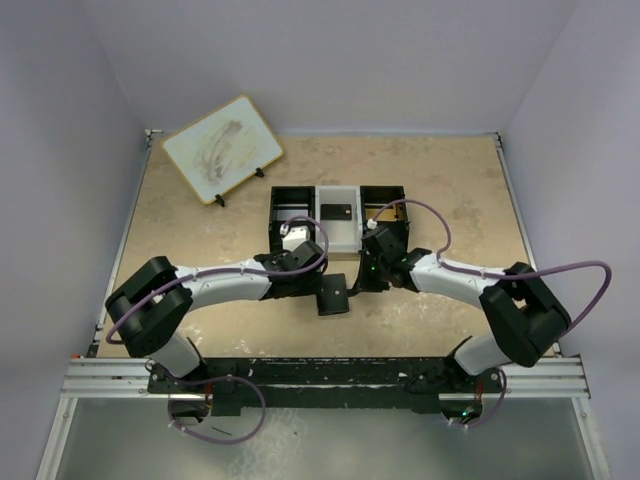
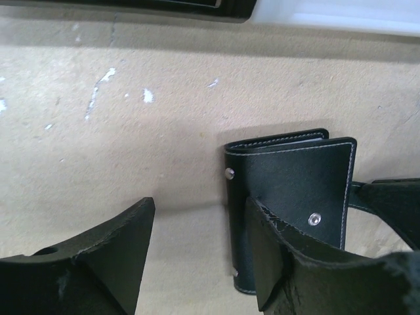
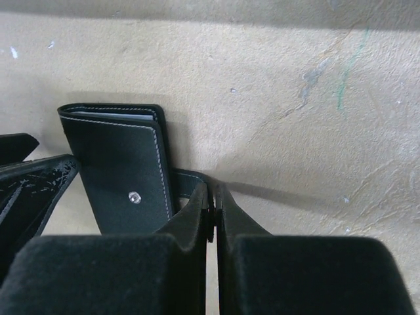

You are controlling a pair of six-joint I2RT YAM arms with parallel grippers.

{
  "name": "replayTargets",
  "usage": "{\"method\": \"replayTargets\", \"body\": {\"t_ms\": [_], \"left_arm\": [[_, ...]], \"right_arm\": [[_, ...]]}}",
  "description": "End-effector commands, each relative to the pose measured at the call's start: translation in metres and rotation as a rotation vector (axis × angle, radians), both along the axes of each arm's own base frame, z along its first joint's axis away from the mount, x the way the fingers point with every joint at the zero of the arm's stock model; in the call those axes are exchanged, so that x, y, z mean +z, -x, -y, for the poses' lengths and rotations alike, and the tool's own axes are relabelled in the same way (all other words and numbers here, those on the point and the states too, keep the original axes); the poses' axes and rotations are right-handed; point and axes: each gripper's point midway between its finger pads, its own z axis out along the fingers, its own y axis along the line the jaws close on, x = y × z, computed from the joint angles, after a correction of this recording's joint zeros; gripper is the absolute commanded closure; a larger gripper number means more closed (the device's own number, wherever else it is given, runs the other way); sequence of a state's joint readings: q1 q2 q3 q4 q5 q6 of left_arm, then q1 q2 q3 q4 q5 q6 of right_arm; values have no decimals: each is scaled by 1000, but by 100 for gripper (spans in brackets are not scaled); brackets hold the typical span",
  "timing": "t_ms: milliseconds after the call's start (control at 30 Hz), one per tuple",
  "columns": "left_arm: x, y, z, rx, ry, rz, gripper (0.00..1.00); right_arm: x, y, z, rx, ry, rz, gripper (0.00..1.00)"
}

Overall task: Take the credit cards out of the card holder
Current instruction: Open the card holder at the center of the board.

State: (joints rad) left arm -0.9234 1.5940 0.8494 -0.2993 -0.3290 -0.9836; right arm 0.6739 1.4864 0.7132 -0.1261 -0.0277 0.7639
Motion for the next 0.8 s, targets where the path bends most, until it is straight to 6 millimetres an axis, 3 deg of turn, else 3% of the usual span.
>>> {"method": "replayTargets", "body": {"t_ms": [0,133,367,533,700,767], "left_arm": [[34,-6,-9,20,-1,93,43],[60,-13,-21,87,36,183,42],[97,-11,-52,208,105,287,41],[115,-6,-73,263,112,328,40],[121,-3,-91,327,101,345,40],[121,-2,-93,341,104,345,40]], "right_arm": [[33,-7,-12,63,-81,100,100],[66,-4,-39,156,-245,155,100],[107,-2,-68,243,-426,231,100],[113,0,-93,290,-483,206,100],[109,0,-110,272,-459,186,100],[116,-1,-118,269,-487,196,100]]}}
